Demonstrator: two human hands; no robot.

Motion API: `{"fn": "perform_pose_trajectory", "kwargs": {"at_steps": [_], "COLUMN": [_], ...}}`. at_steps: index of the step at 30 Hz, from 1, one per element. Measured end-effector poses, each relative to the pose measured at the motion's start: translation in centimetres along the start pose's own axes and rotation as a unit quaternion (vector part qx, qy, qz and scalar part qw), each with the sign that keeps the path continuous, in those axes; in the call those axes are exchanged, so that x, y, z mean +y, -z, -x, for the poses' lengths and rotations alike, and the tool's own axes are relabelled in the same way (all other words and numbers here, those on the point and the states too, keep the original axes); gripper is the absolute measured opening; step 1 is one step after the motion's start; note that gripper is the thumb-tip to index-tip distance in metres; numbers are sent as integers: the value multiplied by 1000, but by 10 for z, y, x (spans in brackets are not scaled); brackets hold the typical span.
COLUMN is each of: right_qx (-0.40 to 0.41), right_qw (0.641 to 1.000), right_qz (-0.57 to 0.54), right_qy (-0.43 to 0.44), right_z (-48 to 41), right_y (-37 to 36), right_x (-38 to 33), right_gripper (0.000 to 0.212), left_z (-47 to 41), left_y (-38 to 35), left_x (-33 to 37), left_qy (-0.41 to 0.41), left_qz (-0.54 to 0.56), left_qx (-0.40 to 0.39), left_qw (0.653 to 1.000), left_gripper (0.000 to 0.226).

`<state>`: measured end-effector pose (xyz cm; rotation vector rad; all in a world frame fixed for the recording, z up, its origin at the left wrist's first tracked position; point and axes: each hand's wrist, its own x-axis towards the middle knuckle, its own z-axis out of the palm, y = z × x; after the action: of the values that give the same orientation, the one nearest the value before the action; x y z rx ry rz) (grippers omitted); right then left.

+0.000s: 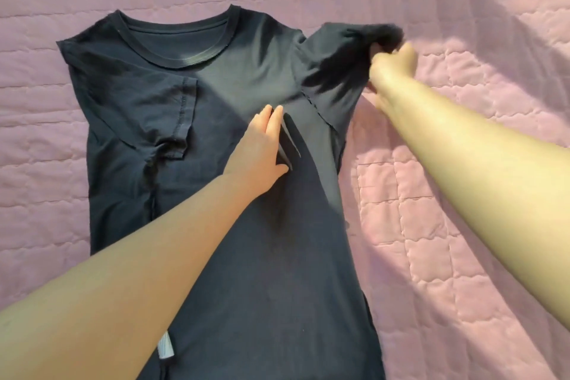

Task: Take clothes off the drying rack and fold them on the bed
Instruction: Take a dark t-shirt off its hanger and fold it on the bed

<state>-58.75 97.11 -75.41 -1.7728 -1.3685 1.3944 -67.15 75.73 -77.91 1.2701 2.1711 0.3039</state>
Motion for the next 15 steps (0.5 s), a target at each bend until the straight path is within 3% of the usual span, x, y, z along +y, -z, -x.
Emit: {"fn": "perform_pose_trajectory", "kwargs": {"at_steps": [2,5,7,10,11,14,15], "right_qx": [72,8,-84,-139,-157,-164,-158], "right_qw": [996,999,986,974,971,973,975], "right_qz": [9,8,41,118,118,99,93], "right_qy": [47,-37,-137,-133,-134,-124,-125], "right_z": [-16,-19,-7,5,7,14,16], "right_y": [16,28,31,32,32,33,34], "right_x": [-4,13,29,41,44,51,56], "right_gripper": [18,14,54,84,84,56,65], "left_z": [-5,-11,-14,-21,-24,-33,-35], "left_y": [-2,-6,-7,-4,-2,2,2], "left_x": [3,11,15,19,21,24,25], "left_qy": [-11,-10,1,19,23,29,31], "left_qz": [-39,-104,-113,-98,-91,-70,-65], "left_qx": [-16,-53,-84,-111,-115,-132,-144], "left_qw": [999,993,990,989,989,988,987], "left_gripper": [107,103,99,99,100,110,115]}}
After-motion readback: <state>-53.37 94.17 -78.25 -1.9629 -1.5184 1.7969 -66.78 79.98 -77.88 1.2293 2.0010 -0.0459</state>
